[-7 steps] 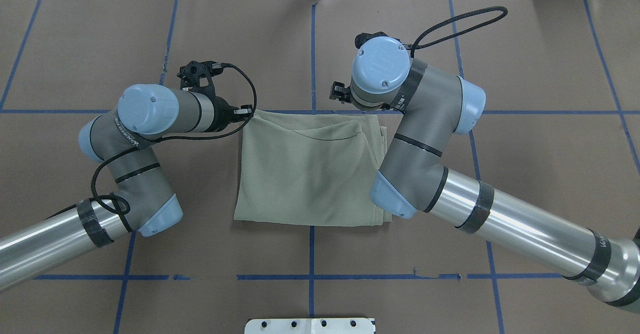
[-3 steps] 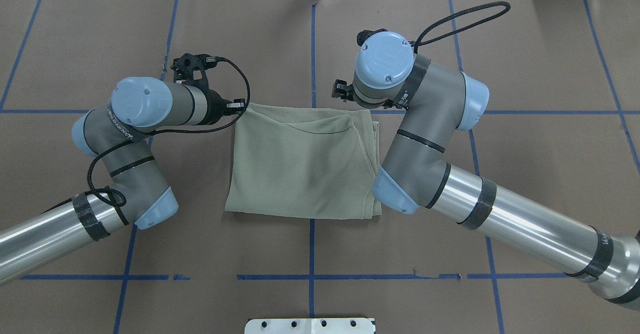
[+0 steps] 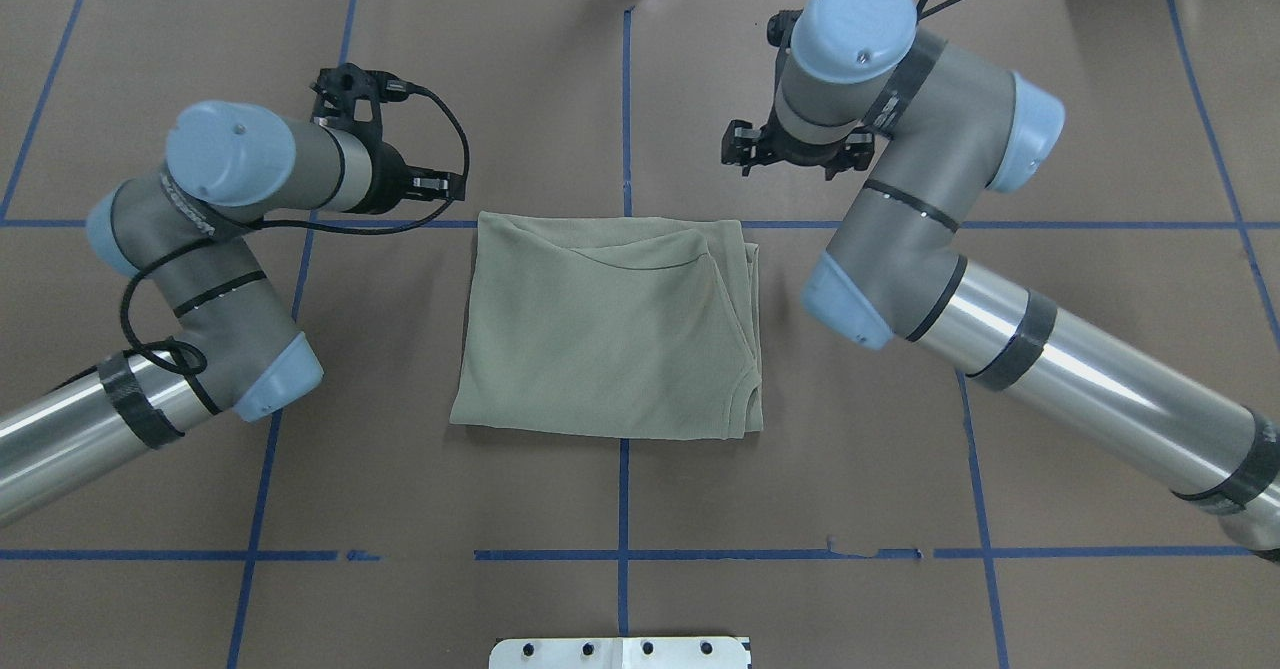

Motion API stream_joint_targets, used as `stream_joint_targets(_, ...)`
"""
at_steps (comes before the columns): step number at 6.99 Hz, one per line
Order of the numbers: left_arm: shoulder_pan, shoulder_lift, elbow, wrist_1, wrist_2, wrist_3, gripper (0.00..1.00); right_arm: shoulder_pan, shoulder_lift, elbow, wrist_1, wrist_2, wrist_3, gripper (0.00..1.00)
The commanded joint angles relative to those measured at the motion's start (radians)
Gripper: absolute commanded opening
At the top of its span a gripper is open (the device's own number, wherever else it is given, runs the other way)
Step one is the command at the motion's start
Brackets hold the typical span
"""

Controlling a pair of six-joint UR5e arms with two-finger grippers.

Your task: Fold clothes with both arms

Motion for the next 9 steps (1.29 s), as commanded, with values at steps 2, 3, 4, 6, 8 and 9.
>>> stream_joint_targets(2, -0.228, 0.153, -0.29, 0.348, -0.151, 0.459, 1.0, 0.298, -0.223, 0.189, -0.241, 0.121, -0.613, 1.0)
stream_joint_targets(3, -0.329, 0.205, -0.356, 0.458, -0.177, 0.609, 1.0, 0.452, -0.317, 0.192, -0.269, 0.205, -0.889, 1.0)
stream_joint_targets(4, -0.452, 0.254, -0.37, 0.512, -0.225, 0.803, 1.0, 0.583, -0.402, 0.182, -0.277, 0.297, -1.095, 1.0)
stream_joint_targets(6, -0.658, 0.386, -0.357, 0.57, -0.419, 0.925, 1.0, 0.699, -0.667, 0.229, -0.253, 0.386, -1.166, 1.0)
stream_joint_targets(8, -0.724, 0.489, -0.334, 0.568, -0.416, 0.931, 1.0, 0.727, -0.813, 0.255, -0.183, 0.405, -1.16, 1.0)
stream_joint_targets(9, -0.762, 0.52, -0.316, 0.573, -0.429, 0.94, 1.0, 0.727, -0.827, 0.258, -0.174, 0.404, -1.151, 1.0)
